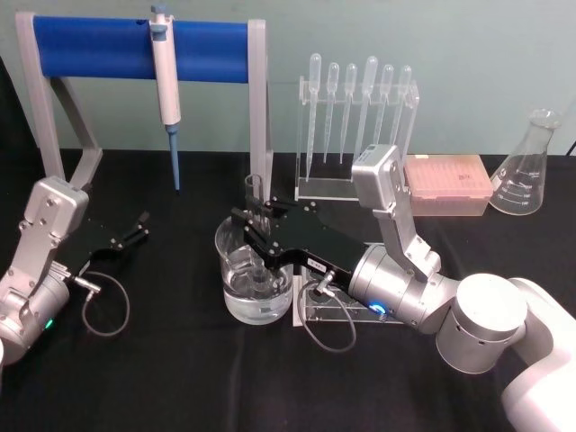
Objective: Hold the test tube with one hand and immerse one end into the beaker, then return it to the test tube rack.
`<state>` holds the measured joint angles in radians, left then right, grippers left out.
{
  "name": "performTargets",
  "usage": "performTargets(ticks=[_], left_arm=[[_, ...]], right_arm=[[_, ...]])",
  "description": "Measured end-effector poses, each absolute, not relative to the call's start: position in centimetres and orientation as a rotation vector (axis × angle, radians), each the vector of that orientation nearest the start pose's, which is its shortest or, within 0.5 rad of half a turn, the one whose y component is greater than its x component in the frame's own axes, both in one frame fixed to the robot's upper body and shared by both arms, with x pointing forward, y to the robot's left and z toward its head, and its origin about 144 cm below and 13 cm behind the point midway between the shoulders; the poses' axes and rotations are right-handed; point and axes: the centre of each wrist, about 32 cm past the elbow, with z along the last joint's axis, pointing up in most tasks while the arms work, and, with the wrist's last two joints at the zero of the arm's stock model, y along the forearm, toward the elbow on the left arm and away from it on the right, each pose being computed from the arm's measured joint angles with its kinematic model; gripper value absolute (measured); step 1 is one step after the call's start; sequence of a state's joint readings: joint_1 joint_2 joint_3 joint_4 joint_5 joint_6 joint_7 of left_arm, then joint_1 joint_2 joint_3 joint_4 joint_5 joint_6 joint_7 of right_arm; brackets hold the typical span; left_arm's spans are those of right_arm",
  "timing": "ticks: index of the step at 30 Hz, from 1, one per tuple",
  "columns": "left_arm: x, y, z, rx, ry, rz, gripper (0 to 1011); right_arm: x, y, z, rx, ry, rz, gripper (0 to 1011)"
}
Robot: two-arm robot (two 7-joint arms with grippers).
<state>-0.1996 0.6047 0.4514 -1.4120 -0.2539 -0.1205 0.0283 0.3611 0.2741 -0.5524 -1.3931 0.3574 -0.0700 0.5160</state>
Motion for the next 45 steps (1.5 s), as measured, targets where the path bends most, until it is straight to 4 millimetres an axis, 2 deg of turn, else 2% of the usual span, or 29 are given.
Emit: performTargets(ticks=[28,34,45], left_arm=[[48.9,31.0,114.0,0.305,-0.285,1.248,1000],[48.9,31.0,114.0,0.304,-0.285,1.248,1000],[48.9,31.0,114.0,0.304,-0.285,1.248,1000]], right_arm=[[52.4,-16.1,117.7,0.013,-0.097,-0.586,224],[52.1,-15.9,119.7,0.022,-0.143,-0.579,224],[51.2,-16.8,125.8,0.131,-0.230,-0.585,224]])
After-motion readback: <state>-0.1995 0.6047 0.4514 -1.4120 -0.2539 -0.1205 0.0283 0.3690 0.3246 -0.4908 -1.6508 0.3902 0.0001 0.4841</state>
